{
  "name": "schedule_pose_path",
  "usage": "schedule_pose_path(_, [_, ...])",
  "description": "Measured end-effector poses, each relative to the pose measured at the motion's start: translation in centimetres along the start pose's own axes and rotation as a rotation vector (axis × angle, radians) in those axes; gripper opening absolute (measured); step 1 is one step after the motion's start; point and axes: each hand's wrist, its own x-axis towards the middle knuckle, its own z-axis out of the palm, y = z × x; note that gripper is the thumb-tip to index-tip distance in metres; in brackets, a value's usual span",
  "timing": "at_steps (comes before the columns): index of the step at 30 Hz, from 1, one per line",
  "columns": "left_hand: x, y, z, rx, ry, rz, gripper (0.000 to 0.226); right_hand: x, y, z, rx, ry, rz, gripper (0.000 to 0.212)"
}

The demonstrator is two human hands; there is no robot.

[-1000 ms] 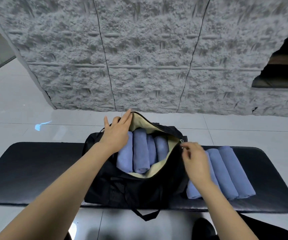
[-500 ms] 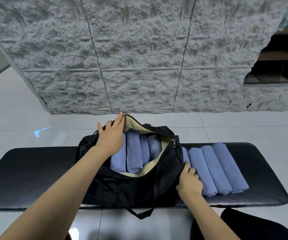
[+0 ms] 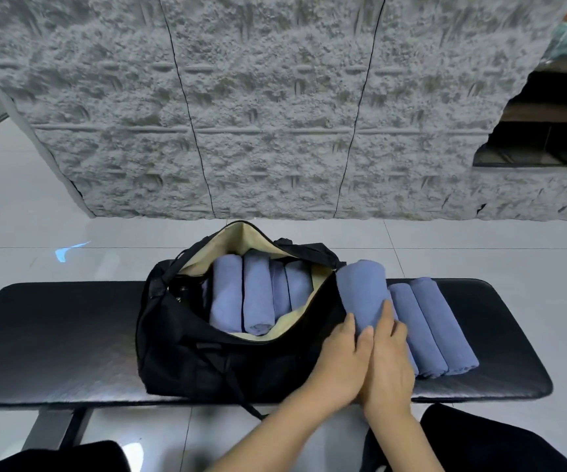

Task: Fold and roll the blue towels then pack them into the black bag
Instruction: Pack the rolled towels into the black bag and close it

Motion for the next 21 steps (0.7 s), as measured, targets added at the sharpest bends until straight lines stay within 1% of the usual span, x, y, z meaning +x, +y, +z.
schedule_pose_path(2, [-0.2,-0.2,0.3,-0.294,0.001,-0.049,0.033,-1.1,-0.4,-0.5,0.051,-0.008,-0.039,0.075])
schedule_pose_path(3, [-0.5,0.0,0.0,-0.408,0.008,-0.067,0.035,-1.8,-0.6,-0.7,0.123,-0.030,-0.085,0.077])
schedule_pose_path(5, [-1.1,0.1,-1.3,-0.542,0.079,-0.111,0.035,-2.9,-0.6,-0.7,0.356,-0.122,-0.182,0.084])
schedule_pose_path(6, [-1.4,0.2,-2.2,-0.595,0.111,-0.150,0.033,-3.3,-0.7,-1.1,0.514,-0.169,-0.194,0.083])
schedule_pose_path(7, [-1.6,0.3,-3.3,-0.655,0.116,-0.200,0.034,-3.4,-0.7,-1.5,0.683,-0.204,-0.150,0.074])
schedule_pose_path(8, [-1.9,0.4,-4.6,-0.731,0.093,-0.248,0.038,-3.3,-0.7,-2.0,0.880,-0.232,-0.060,0.060])
schedule_pose_path(9, [-2.2,0.5,-5.8,-0.817,0.047,-0.295,0.040,-3.1,-0.6,-2.6,1.068,-0.282,0.090,0.048])
schedule_pose_path(10, [-2.8,0.7,-6.8,-0.892,-0.026,-0.328,0.038,-2.8,-0.7,-3.2,1.249,-0.416,0.250,0.042])
schedule_pose_path(11, [-3.5,1.0,-7.5,-0.920,-0.114,-0.343,0.034,-2.6,-1.0,-3.7,1.378,-0.605,0.369,0.046])
schedule_pose_path(12, [-4.3,1.2,-7.8,-0.908,-0.187,-0.345,0.031,-2.7,-1.6,-4.3,1.439,-0.763,0.447,0.051])
schedule_pose_path(13, [-5.0,1.3,-7.8,-0.881,-0.228,-0.335,0.032,-2.8,-2.2,-4.5,1.432,-0.852,0.460,0.050])
schedule_pose_path(14, [-5.4,1.2,-7.6,-0.843,-0.231,-0.332,0.037,-2.8,-2.6,-4.3,1.381,-0.872,0.440,0.047])
schedule_pose_path(16, [-5.8,1.0,-7.5,-0.720,-0.171,-0.307,0.051,-2.6,-3.3,-4.0,1.273,-0.818,0.389,0.036])
schedule_pose_path(17, [-5.6,0.7,-7.7,-0.598,-0.112,-0.265,0.055,-2.2,-3.5,-3.6,1.245,-0.801,0.371,0.033])
schedule_pose_path(18, [-5.1,0.3,-8.1,-0.434,-0.019,-0.206,0.054,-1.6,-3.9,-3.6,1.225,-0.805,0.372,0.032])
schedule_pose_path(19, [-4.6,-0.7,-8.5,-0.232,0.111,-0.129,0.047,-0.8,-4.3,-3.4,1.187,-0.807,0.383,0.029])
schedule_pose_path(21, [-3.7,-2.9,-9.5,0.274,0.404,0.085,0.029,1.2,-5.7,-2.9,1.080,-0.814,0.418,0.027])
